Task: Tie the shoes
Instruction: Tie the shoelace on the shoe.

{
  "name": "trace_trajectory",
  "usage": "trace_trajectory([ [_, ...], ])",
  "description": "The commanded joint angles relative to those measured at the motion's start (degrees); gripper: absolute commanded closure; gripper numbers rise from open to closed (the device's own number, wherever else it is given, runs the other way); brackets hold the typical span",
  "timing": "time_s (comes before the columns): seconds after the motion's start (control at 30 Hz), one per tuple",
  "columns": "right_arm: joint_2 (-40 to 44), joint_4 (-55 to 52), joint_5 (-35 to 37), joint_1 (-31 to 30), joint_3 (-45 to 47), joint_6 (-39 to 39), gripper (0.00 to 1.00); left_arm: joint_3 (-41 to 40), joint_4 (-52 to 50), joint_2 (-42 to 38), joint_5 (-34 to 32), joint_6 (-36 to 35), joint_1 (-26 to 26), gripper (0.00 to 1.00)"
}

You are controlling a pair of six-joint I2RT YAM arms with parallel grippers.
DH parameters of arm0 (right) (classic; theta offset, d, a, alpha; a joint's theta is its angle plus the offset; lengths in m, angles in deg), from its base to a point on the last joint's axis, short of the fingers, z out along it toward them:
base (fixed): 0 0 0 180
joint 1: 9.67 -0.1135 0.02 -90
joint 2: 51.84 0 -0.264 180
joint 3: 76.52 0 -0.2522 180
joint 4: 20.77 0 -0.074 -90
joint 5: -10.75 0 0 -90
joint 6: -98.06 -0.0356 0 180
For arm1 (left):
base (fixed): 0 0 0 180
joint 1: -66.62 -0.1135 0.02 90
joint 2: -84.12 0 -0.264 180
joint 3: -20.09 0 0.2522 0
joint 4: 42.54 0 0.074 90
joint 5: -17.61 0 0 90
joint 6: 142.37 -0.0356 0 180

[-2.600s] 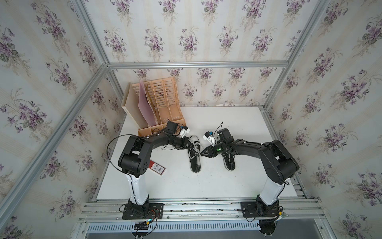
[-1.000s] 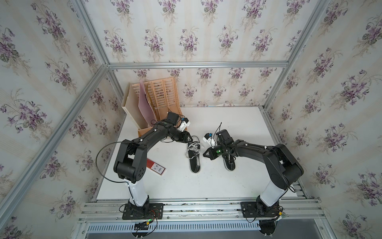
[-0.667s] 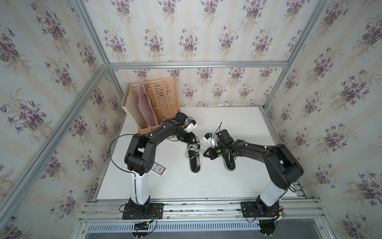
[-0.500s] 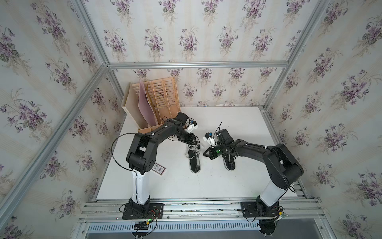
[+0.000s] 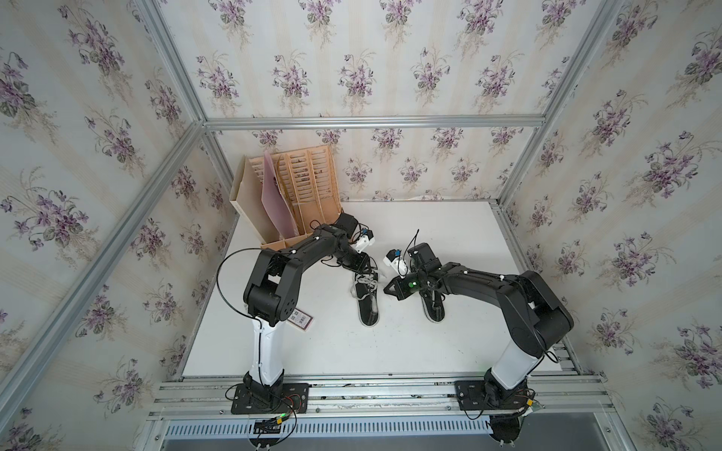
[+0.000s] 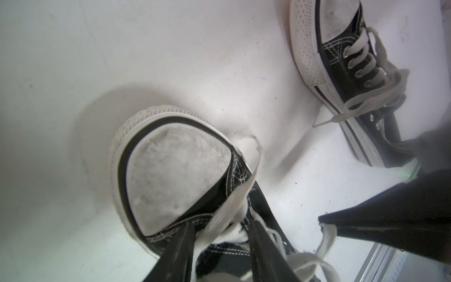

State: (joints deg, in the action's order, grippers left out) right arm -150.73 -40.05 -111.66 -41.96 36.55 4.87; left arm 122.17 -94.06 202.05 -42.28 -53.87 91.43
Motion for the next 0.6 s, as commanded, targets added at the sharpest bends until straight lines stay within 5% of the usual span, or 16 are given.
trace_trajectory([
  [0.0, -0.25, -0.59, 0.39, 0.0, -0.53, 0.37, 1.0, 0.5, 0.14, 0.37, -1.87, -1.04, 0.37, 0.57],
  [0.57, 2.43, -0.33, 4.53, -0.02, -0.76, 0.58, 1.0, -0.93, 2.49, -2.84, -5.57, -0.24, 1.37, 0.9],
])
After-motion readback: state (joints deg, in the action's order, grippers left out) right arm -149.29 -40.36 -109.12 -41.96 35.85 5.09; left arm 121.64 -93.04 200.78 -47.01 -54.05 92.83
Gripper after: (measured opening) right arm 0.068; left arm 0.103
